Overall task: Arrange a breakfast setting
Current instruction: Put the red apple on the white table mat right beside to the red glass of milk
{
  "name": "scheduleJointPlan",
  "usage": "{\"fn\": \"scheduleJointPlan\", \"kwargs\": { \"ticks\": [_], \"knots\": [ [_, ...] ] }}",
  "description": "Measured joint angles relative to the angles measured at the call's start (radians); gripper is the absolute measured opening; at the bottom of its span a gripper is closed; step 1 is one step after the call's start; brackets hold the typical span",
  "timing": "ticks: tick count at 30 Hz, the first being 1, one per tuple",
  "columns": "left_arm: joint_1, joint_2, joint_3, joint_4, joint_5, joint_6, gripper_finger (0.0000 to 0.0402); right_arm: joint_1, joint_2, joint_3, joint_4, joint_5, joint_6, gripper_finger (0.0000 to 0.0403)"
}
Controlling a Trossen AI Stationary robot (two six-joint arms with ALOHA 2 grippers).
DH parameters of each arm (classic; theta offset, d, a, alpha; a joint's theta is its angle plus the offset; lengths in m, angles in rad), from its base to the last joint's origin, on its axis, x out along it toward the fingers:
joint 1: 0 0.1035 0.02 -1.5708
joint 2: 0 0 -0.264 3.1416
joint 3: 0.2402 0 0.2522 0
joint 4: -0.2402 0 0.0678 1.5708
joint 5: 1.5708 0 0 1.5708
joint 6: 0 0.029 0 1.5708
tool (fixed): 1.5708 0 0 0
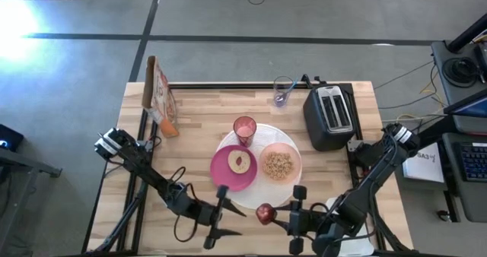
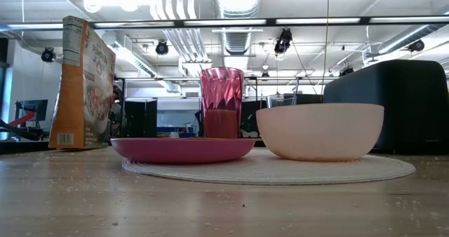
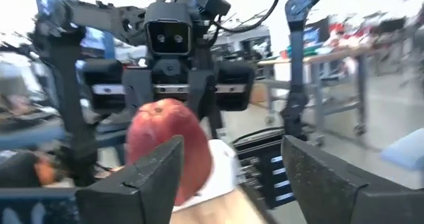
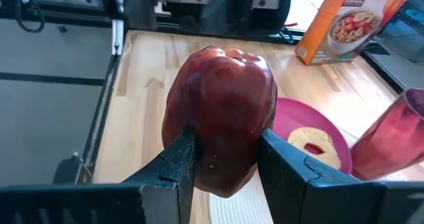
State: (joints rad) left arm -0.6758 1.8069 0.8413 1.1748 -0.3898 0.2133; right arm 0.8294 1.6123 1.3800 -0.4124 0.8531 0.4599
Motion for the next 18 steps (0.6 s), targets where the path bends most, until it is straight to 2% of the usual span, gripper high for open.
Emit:
{"fn": "scheduleJointPlan", "kwargs": {
  "ticks": [3, 6, 14, 18],
  "knots": [
    [0.0, -0.004, 0.002, 0.011, -0.08, 0.073, 0.0253, -0.012, 0.004, 0.0, 0.04, 0.0, -0.009, 0.0123],
    [0.003, -0.005, 0.017, 0.017, -0.165, 0.078, 0.0263, -0.02, 0.014, 0.0, 0.074, 0.006, -0.036, 0.0123],
    [0.002, 0.008, 0.05, 0.014, -0.247, 0.098, 0.0267, -0.054, 0.069, 0.0, 0.234, 0.054, -0.2, 0.0123],
    [0.002, 0.009, 0.051, 0.014, -0.257, 0.1, 0.0267, -0.066, 0.085, 0.0, 0.251, 0.114, -0.249, 0.0123]
  ]
}}
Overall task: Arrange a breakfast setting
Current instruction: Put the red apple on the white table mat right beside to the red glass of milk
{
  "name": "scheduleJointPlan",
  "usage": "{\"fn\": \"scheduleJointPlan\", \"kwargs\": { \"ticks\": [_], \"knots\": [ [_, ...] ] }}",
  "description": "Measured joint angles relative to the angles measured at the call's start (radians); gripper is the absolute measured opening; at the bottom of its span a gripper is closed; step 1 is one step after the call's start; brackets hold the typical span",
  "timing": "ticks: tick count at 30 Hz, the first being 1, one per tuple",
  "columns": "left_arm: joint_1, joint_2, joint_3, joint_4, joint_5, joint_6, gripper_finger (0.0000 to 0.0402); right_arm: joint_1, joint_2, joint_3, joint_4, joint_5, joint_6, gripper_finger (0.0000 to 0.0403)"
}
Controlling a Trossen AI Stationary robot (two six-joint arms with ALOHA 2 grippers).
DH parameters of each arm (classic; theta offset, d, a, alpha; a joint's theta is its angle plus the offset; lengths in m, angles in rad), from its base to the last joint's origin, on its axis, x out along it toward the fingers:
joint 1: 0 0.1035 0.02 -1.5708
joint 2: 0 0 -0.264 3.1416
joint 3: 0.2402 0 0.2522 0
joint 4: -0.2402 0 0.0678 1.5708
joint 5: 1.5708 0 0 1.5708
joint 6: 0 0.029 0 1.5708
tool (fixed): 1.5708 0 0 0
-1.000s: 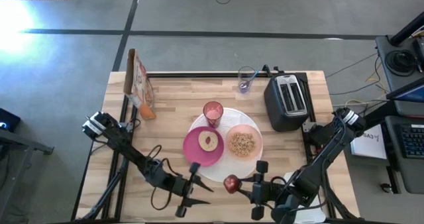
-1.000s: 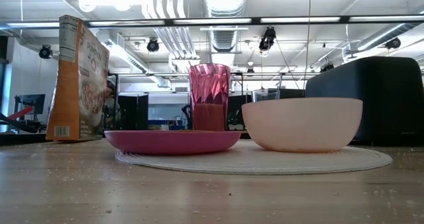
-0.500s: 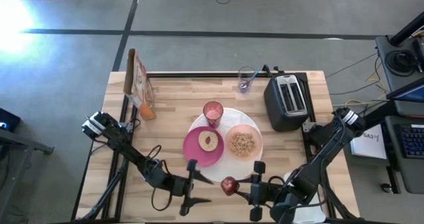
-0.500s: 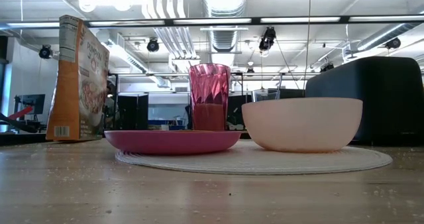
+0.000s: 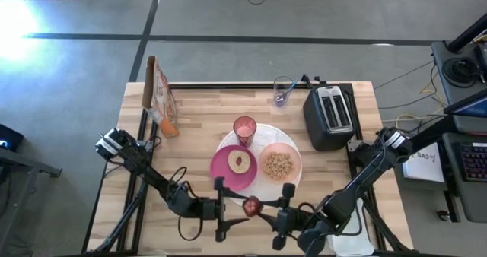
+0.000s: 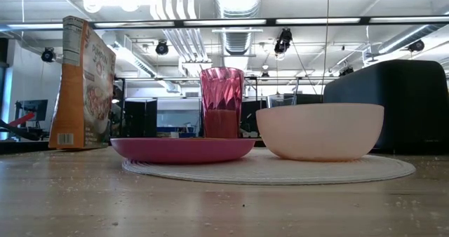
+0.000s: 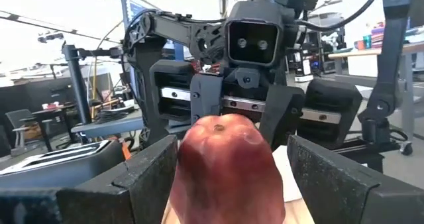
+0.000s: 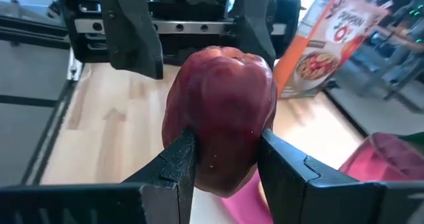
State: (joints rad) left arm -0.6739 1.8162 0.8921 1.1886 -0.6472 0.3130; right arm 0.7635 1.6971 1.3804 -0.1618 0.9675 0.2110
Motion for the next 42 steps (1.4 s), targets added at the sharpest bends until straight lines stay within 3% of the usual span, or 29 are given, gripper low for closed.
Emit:
{"fn": "scheduleJointPlan", "kwargs": {
  "ticks": [7, 26, 34, 42],
  "knots": [
    [-0.001, 0.0, 0.0, 0.0, -0.097, -0.001, 0.0267, -0.011, 0.009, -0.001, 0.065, 0.027, -0.135, 0.0123],
    [0.005, -0.002, 0.012, -0.017, -0.105, -0.034, 0.0267, -0.041, 0.009, -0.002, 0.13, 0.023, -0.237, 0.0123],
    [0.011, -0.002, 0.012, -0.018, -0.103, -0.061, 0.0216, -0.041, 0.009, -0.002, 0.14, 0.028, -0.237, 0.0124],
    [0.012, -0.002, 0.012, -0.02, -0.104, -0.065, 0.0207, -0.041, 0.009, -0.002, 0.141, 0.028, -0.238, 0.0172]
  ]
}}
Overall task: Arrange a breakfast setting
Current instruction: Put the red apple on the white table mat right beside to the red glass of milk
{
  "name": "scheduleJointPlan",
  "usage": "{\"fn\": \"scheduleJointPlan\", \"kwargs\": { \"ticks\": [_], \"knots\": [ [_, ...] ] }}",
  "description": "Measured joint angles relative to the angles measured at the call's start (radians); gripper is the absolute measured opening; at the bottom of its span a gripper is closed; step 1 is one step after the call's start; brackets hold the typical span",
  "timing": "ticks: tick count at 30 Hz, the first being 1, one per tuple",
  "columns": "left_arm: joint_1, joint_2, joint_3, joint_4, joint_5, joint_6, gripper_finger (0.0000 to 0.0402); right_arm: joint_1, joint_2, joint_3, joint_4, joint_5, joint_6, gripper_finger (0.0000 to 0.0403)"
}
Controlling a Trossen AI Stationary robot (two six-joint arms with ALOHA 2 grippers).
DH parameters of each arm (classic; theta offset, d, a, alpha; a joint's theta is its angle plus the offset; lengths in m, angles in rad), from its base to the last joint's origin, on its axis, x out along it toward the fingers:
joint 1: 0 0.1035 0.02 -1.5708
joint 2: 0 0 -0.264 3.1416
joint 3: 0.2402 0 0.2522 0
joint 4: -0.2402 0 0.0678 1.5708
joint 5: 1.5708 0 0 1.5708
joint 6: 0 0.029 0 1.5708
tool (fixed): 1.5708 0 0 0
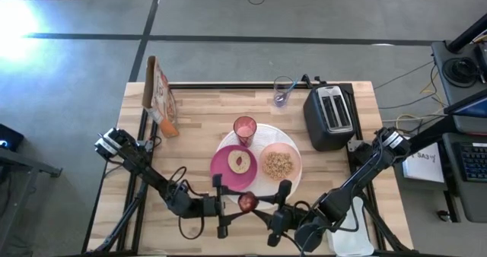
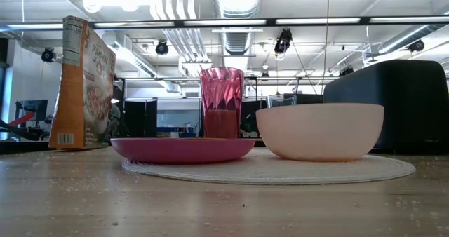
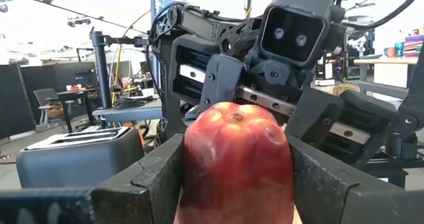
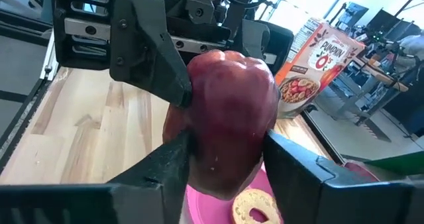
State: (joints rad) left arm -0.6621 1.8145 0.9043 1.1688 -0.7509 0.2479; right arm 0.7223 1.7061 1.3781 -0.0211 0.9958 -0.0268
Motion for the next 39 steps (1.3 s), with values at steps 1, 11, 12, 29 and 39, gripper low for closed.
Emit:
{"fn": "scheduleJointPlan", "kwargs": {
  "ticks": [1, 11, 12, 29, 39],
  "knots": [
    [0.0, 0.0, 0.0, -0.002, -0.001, -0.002, 0.0207, 0.0, 0.0, 0.0, 0.0, 0.0, 0.0, 0.018],
    [0.01, 0.003, -0.002, -0.017, -0.003, 0.004, 0.0207, -0.003, -0.045, 0.002, -0.147, -0.069, 0.156, 0.0241],
    [0.012, 0.003, -0.002, -0.016, -0.003, 0.005, 0.0207, -0.003, -0.052, 0.003, -0.178, -0.085, 0.194, 0.0245],
    [0.209, 0.002, 0.035, -0.03, -0.035, -0.076, 0.0207, 0.015, -0.146, 0.003, -0.593, -0.198, 0.647, 0.0239],
    [0.317, 0.002, 0.173, -0.266, -0.023, -0.103, 0.0207, 0.045, -0.147, 0.002, -0.812, -0.351, 0.896, 0.0236]
  ]
}}
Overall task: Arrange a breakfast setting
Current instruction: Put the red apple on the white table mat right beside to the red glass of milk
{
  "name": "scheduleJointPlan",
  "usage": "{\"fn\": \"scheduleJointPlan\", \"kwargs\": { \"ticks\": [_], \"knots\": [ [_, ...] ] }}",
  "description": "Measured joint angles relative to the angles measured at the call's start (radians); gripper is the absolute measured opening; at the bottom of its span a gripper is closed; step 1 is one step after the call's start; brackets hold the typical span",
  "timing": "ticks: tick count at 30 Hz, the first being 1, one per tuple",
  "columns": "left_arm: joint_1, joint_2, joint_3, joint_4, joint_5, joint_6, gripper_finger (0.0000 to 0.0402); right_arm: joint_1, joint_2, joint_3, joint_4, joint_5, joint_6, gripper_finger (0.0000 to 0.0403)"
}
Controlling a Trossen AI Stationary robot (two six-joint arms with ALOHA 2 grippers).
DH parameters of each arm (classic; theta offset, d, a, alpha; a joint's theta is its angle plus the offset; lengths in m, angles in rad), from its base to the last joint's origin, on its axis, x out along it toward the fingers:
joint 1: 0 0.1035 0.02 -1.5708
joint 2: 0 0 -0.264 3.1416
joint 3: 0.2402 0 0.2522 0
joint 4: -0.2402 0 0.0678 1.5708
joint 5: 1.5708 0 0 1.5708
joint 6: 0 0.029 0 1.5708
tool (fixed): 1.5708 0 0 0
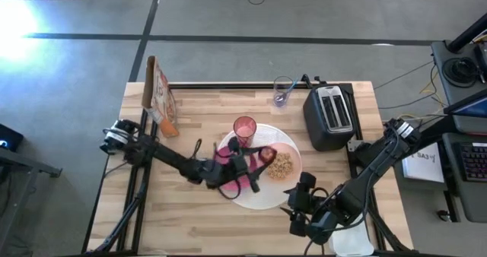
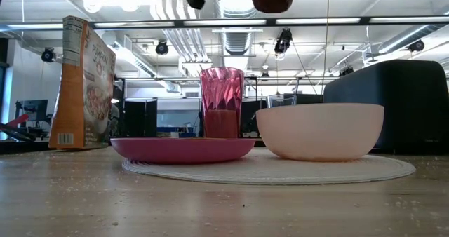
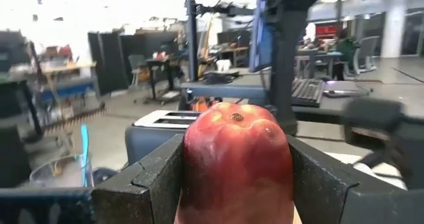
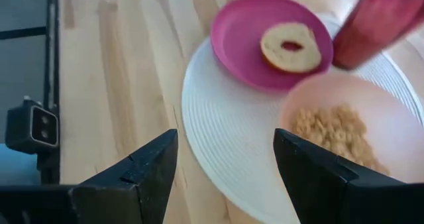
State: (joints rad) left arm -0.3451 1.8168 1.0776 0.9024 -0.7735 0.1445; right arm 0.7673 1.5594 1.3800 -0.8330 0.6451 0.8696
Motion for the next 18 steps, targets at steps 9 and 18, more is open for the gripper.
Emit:
{"fn": "scheduleJointPlan", "kwargs": {
  "ticks": [9, 18],
  "knots": [
    [0.126, 0.012, 0.135, -0.29, -0.072, -0.307, 0.0206, 0.045, 0.0, -0.001, -0.155, 0.009, 0.196, 0.0233],
    [0.179, 0.129, 0.338, -0.634, -0.077, -0.372, 0.0206, 0.062, 0.0, -0.001, -0.183, 0.002, 0.231, 0.0233]
  ]
}}
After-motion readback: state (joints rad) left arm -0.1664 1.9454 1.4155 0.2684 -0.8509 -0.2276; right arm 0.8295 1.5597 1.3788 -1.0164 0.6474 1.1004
